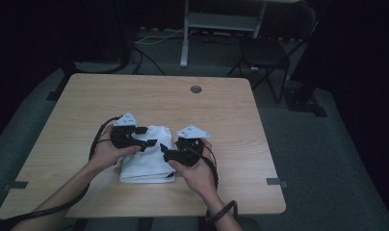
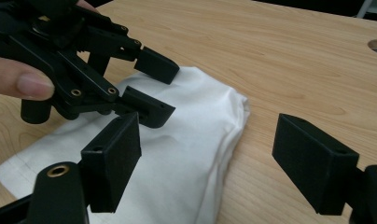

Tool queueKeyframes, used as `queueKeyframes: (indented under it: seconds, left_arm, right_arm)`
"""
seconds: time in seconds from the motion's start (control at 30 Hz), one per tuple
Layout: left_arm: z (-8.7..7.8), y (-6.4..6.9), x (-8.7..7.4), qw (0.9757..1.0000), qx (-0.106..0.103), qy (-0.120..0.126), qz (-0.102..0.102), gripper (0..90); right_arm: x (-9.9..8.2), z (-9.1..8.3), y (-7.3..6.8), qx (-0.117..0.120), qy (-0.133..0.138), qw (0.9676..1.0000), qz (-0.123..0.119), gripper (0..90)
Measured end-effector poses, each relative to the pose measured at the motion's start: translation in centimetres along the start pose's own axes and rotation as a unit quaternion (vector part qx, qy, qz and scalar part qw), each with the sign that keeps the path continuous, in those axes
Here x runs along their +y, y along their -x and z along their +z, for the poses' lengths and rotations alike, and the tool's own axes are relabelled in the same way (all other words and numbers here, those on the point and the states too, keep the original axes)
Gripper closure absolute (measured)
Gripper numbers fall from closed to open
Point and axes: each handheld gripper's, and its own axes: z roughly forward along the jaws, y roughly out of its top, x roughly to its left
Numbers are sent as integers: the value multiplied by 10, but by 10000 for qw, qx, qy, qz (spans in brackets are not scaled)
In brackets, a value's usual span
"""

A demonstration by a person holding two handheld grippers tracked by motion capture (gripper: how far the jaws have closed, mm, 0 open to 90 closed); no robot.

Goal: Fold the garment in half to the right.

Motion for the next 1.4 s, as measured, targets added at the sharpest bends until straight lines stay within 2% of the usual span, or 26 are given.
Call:
queueKeyframes:
  seconds: [0.1, 0.33, 0.5, 0.6, 0.63, 0.67, 0.7, 0.77, 0.8, 0.83, 0.87, 0.9, 0.93, 1.1, 1.2, 1.23, 1.27, 1.3, 1.33, 1.4]
  left_arm:
    - [5, -1, -1, 9999, 42, -110, -31, 306]
    - [13, 1, 0, 9991, 102, -405, 47, 306]
    - [16, -1, -1, 9990, 92, -446, 16, 307]
    - [8, 2, 2, 9992, 129, -381, 38, 305]
    - [8, 2, 2, 9992, 129, -381, 38, 258]
    - [6, 2, 3, 9992, 158, -360, 16, 258]
    - [2, 2, 4, 9993, 195, -325, -12, 210]
    - [-10, 1, 5, 9994, 284, -184, 28, 210]
    - [-10, 1, 5, 9994, 284, -184, 28, 210]
    - [-18, 0, 4, 9995, 313, -104, 12, 210]
    - [-18, 0, 4, 9995, 313, -104, 12, 210]
    - [-28, -1, 3, 9994, 344, 9, 14, 210]
    - [-28, -1, 3, 9994, 344, 9, 14, 210]
    - [-55, -3, -1, 9989, 382, 288, 8, 210]
    - [-68, -4, -6, 9982, 426, 422, -28, 210]
    - [-78, -6, -10, 9974, 471, 541, -62, 210]
    - [-78, -6, -10, 9974, 471, 541, -62, 210]
    - [-92, -8, -16, 9962, 537, 679, -118, 210]
    - [-92, -8, -16, 9962, 537, 679, -118, 210]
    - [-104, -9, -21, 9950, 608, 779, -149, 210]
  right_arm:
    - [-2, -3, 2, -1, 1, 10000, -6, 225]
    - [-5, -7, 4, -8, -14, 10000, 13, 222]
    - [-6, -8, 5, -20, -34, 10000, 34, 220]
    - [-8, -8, 8, -71, -14, 10000, 12, 214]
    - [-8, -8, 8, -71, -14, 10000, 12, 214]
    - [-9, -9, 10, -95, 2, 10000, 12, 211]
    - [-10, -10, 11, -103, 18, 9999, 33, 206]
    - [-11, -13, 16, -150, 93, 9998, 53, 193]
    - [-12, -15, 17, -176, 101, 9998, 70, 164]
    - [-12, -15, 19, -196, 118, 9997, 81, 135]
    - [-13, -17, 21, -229, 113, 9996, 83, 135]
    - [-13, -18, 23, -248, 108, 9996, 91, 135]
    - [-13, -18, 23, -248, 108, 9996, 91, 135]
    - [-17, -26, 31, -315, 170, 9993, 90, 134]
    - [-19, -29, 34, -338, 185, 9992, 112, 133]
    - [-20, -31, 35, -328, 194, 9992, 110, 132]
    - [-21, -32, 37, -320, 207, 9992, 106, 132]
    - [-22, -33, 38, -321, 192, 9992, 108, 132]
    - [-22, -33, 38, -321, 192, 9992, 108, 132]
    - [-24, -36, 41, -336, 213, 9991, 123, 131]
